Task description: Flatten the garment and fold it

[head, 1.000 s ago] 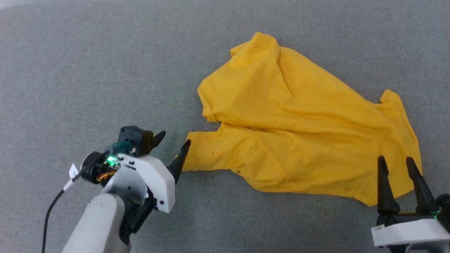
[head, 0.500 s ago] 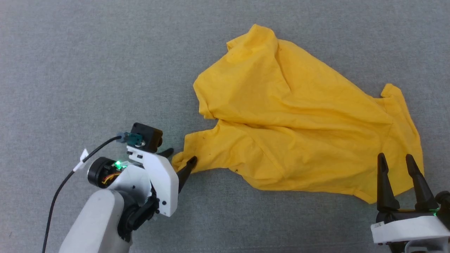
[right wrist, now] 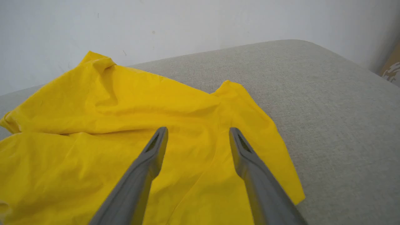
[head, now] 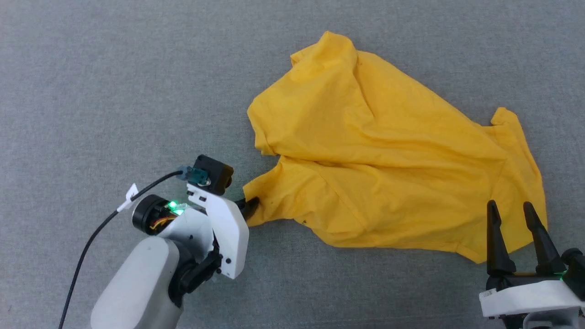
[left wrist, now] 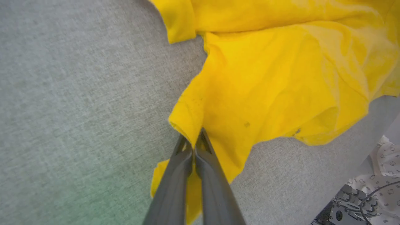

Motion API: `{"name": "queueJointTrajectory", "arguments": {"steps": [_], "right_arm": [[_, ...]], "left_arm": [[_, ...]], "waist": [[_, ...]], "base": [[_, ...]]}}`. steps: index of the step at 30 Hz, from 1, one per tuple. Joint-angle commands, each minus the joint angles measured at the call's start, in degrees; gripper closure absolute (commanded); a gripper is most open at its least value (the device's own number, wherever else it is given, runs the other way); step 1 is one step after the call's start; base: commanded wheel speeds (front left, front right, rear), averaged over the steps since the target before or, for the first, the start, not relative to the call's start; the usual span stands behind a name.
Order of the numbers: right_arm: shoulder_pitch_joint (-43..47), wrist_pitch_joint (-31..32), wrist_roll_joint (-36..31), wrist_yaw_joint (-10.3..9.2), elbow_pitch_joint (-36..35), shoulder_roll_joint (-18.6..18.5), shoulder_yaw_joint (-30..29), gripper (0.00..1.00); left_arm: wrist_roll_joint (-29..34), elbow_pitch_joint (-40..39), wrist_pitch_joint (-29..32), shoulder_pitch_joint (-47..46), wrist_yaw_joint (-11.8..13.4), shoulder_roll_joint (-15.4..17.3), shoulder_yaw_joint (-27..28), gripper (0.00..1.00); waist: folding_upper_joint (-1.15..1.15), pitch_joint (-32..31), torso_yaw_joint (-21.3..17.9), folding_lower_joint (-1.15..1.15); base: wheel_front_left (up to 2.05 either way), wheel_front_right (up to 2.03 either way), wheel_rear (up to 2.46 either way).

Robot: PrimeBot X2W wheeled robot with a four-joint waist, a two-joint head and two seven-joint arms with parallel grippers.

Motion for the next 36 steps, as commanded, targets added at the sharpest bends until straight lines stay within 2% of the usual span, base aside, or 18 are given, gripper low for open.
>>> {"name": "queueJointTrajectory", "arguments": {"steps": [1,8,13,18,27,32,36], "right_arm": [[-0.6,-0.3,0.1,-0.11,0.1,0.1,0.2,0.00],[-0.1,-0.3,0.0,-0.11,0.3,0.1,-0.5,0.00],[0.3,-0.3,-0.1,-0.11,0.6,0.1,-0.7,0.00],[0.9,-0.3,-0.2,-0.11,0.8,0.1,-0.9,0.00],[1.3,-0.3,-0.3,-0.11,0.8,0.1,-1.1,0.00],[1.2,-0.3,-0.4,-0.11,1.1,0.1,-1.1,0.00],[1.1,-0.3,-0.6,-0.11,1.4,0.1,-1.1,0.00]], "left_arm": [[-0.6,0.6,-0.8,-0.4,-0.4,0.5,-0.6,1.00],[-1.1,0.4,-8.6,-1.7,-0.4,2.1,-1.7,1.00],[-3.4,-1.1,-14.1,-0.4,0.1,0.5,0.7,1.00],[-9.1,-5.1,-17.2,4.5,2.4,-0.9,5.6,1.00],[-16.3,-11.5,-21.8,15.2,7.9,0.3,17.4,1.00],[-15.8,-11.3,-23.5,19.9,10.6,1.7,21.1,1.00],[-15.1,-10.7,-24.9,21.1,11.3,1.6,21.7,1.00]], "waist": [[0.00,-0.2,-0.2,0.00],[0.00,-1.1,0.0,0.00],[0.00,-2.1,0.6,0.00],[0.00,-2.9,1.3,0.00],[0.00,-2.8,2.5,0.00],[0.00,-2.7,2.9,0.00],[0.00,-2.9,3.0,0.00]], "base": [[0.00,0.00,0.00],[0.00,0.00,0.00],[0.00,0.00,0.00],[0.00,0.00,0.00],[0.00,0.00,0.00],[0.00,0.00,0.00],[0.00,0.00,0.00]]}}
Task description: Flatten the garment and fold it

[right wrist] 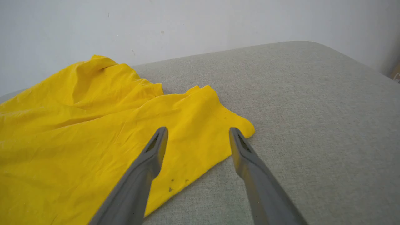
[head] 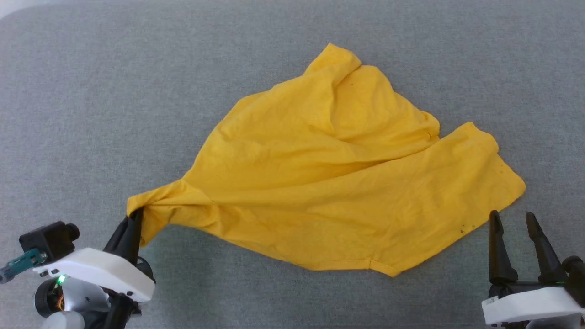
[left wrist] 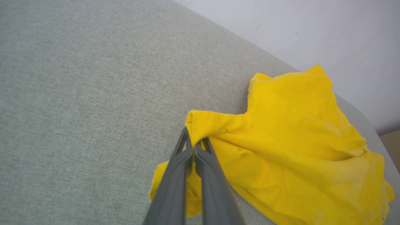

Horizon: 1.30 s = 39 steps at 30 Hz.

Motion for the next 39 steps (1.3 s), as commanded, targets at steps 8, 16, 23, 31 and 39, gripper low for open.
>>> {"name": "queueJointTrajectory", "arguments": {"steps": [8,16,23,31,39], "right_arm": [[-3.8,3.4,-4.1,-0.11,-2.2,0.1,-1.2,0.00],[-14.5,20.8,-7.6,-0.11,-6.8,-0.8,-3.7,0.00],[-21.4,44.6,-2.4,-0.11,-5.8,-8.0,-0.7,0.00],[-23.3,60.0,1.7,-0.11,-3.2,-14.9,1.2,0.00],[-21.5,60.6,2.6,-0.11,-0.4,-16.9,1.6,0.00]], "left_arm": [[1.7,-1.4,-1.6,-0.6,0.2,-0.3,-0.8,1.00],[3.7,-6.1,-0.7,-2.7,0.7,1.0,-2.1,1.00],[5.1,-10.2,0.7,-4.3,1.0,1.5,-3.8,1.00],[5.3,-11.4,1.6,-5.0,0.9,1.2,-5.5,1.00],[5.0,-11.2,1.4,-5.1,0.8,1.2,-5.8,1.00]], "waist": [[0.00,0.3,-0.3,0.00],[0.00,2.9,-1.1,0.00],[0.00,4.7,-0.8,0.00],[0.00,5.3,0.8,0.00],[0.00,6.3,2.5,0.00]], "base": [[0.00,0.00,0.00],[0.00,0.00,0.00],[0.00,0.00,0.00],[0.00,0.00,0.00],[0.00,0.00,0.00]]}}
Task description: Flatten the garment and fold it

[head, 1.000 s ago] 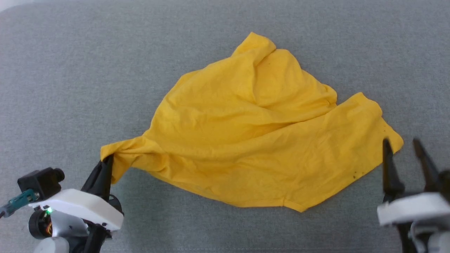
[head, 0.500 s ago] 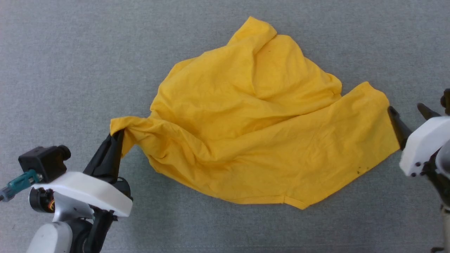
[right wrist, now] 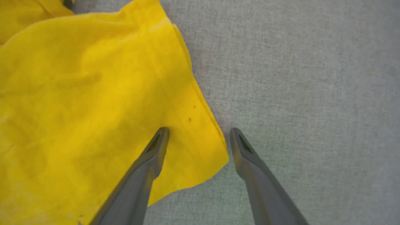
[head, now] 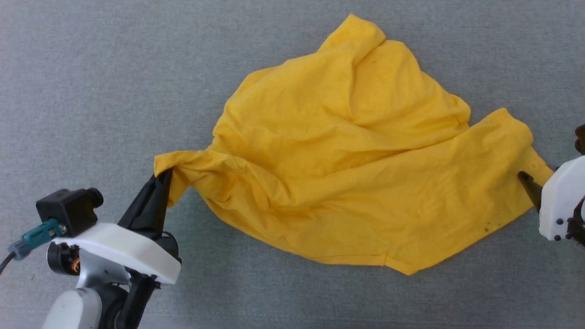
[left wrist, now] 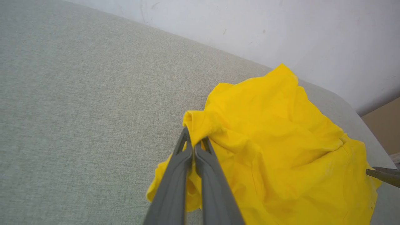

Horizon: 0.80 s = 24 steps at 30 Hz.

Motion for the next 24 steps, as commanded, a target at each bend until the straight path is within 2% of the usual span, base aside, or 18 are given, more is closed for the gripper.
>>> {"name": "queueJointTrajectory", "arguments": {"steps": [1,3,5,6,16,19,24], "right_arm": [[0.8,-0.3,0.6,-0.11,0.5,-0.1,0.3,0.00],[1.0,0.1,1.2,-0.11,1.6,0.4,0.2,0.00],[1.2,0.5,1.3,-0.11,2.1,0.4,0.5,0.63],[1.1,0.5,1.2,-0.11,2.2,0.4,0.4,1.00],[1.6,-1.7,1.2,-0.11,3.0,2.2,-1.8,1.00],[1.0,-3.3,2.5,-0.11,2.1,4.4,-3.6,1.00],[-0.8,-6.8,6.3,-0.11,-2.1,10.1,-7.8,1.00]], "left_arm": [[0.0,-0.1,-0.2,-0.9,-0.2,0.1,0.0,1.00],[-0.1,-0.1,-0.2,-0.8,-0.2,0.1,0.0,1.00],[-0.4,0.0,-0.1,-0.8,-0.2,0.1,0.1,1.00],[-0.5,0.0,-0.1,-0.8,-0.2,0.1,0.1,1.00],[-1.7,1.0,-0.5,-0.7,-0.5,-0.1,0.3,1.00],[-2.6,1.0,-1.2,-0.8,-0.8,-0.6,0.7,1.00],[-4.6,0.1,-2.1,-1.1,-1.5,-1.6,1.3,1.00]], "waist": [[0.00,0.3,0.3,0.00],[0.00,0.3,0.4,0.00],[0.00,0.3,0.3,0.00],[0.00,0.3,0.3,0.00],[0.00,-1.5,-1.2,0.00],[0.00,-2.7,-1.6,0.00],[0.00,-5.3,-2.1,0.00]], "base": [[0.00,0.00,0.00],[0.00,0.00,0.00],[0.00,0.00,0.00],[0.00,0.00,0.00],[0.00,0.00,0.00],[0.00,0.00,0.00],[0.00,0.00,0.00]]}}
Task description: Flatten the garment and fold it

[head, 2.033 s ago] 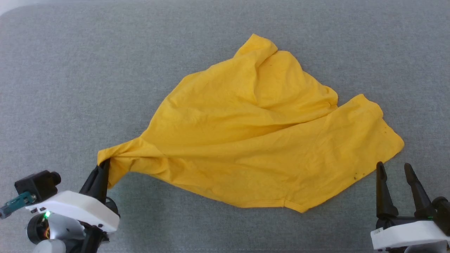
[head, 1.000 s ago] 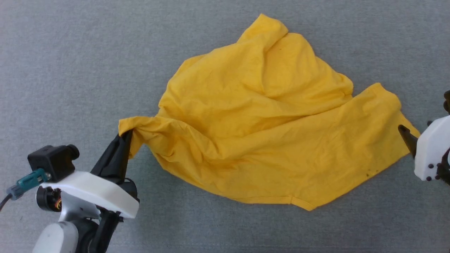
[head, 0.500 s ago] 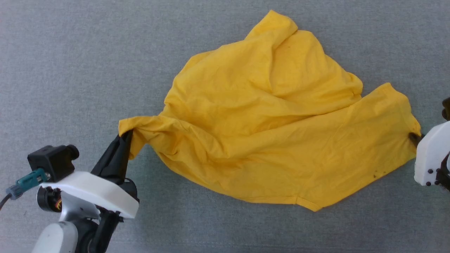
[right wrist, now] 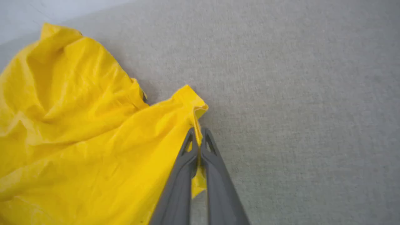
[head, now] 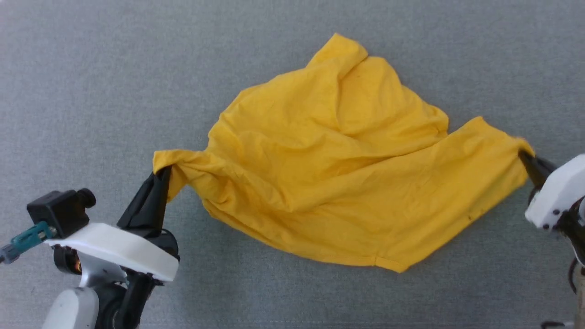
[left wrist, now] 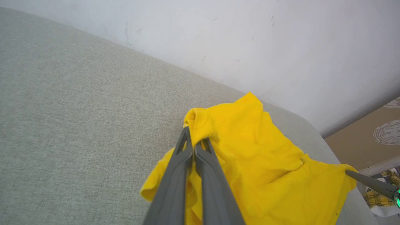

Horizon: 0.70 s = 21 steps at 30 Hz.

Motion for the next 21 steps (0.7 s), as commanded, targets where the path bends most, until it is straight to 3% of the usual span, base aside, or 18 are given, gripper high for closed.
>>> {"name": "queueJointTrajectory", "arguments": {"steps": [1,6,12,21], "right_arm": [[-1.7,-2.0,1.8,-0.11,-2.4,2.3,-1.7,1.00],[-4.9,-5.1,3.6,-0.11,-7.1,5.8,-4.4,1.00],[-11.3,-6.5,4.7,-0.11,-9.8,7.5,-3.3,1.00],[-27.9,-7.0,1.2,-0.11,-6.5,7.9,1.5,1.00]], "left_arm": [[-1.3,-0.9,-0.7,-1.3,-0.7,-0.8,0.6,1.00],[-3.5,-2.6,-0.2,-5.1,-1.4,-1.3,1.2,1.00],[-5.4,-1.9,4.6,-13.6,-1.0,-0.6,0.5,1.00],[-5.7,9.2,14.5,-35.4,3.9,-1.1,-1.8,1.00]], "waist": [[0.00,-2.2,-0.5,0.00],[0.00,-5.0,-0.7,0.00],[0.00,-7.8,-1.4,0.00],[0.00,-10.9,-3.0,0.00]], "base": [[0.00,0.00,0.00],[0.00,0.00,0.00],[0.00,0.00,0.00],[0.00,0.00,0.00]]}}
